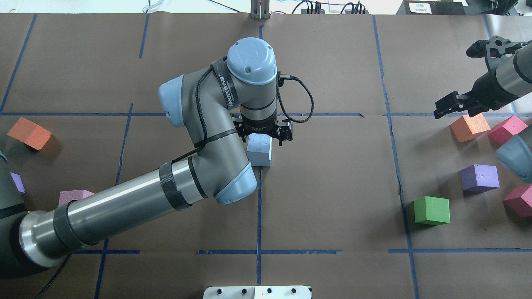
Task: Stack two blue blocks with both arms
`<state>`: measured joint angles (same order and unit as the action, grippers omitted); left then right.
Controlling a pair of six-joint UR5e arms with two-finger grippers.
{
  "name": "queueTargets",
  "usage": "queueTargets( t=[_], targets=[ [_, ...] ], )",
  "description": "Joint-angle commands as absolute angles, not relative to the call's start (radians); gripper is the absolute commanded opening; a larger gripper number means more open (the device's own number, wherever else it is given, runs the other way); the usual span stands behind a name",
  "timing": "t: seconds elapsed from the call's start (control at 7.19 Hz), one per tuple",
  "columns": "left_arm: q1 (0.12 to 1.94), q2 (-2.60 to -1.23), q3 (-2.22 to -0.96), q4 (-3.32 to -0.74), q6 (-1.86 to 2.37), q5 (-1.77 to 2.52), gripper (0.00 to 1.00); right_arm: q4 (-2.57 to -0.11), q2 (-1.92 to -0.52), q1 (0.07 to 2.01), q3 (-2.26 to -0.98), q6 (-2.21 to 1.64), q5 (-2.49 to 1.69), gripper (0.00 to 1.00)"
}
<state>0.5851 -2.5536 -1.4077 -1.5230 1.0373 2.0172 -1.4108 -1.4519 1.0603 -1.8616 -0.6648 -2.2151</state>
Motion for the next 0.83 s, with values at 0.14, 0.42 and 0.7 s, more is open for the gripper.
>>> queueTargets(
  t=[0.14,0.42,0.7],
  targets=[
    [0.679,-2.440,-1.620,-1.440,1.000,2.022,1.00,-1.408,-1.451,1.063,-1.861,-0.651,-2.217,1.00],
    [0.776,-2.163,-1.870,-1.439,0.759,2.040,1.00,-1.410,-1.465,1.093,-1.861,-0.614,-2.229,1.00],
    [0.952,-1.949,-1.925,-1.450,0.421,2.194,1.00,-1.422,-1.494,1.204,-1.849,-0.470,-2.297,1.00]
  ],
)
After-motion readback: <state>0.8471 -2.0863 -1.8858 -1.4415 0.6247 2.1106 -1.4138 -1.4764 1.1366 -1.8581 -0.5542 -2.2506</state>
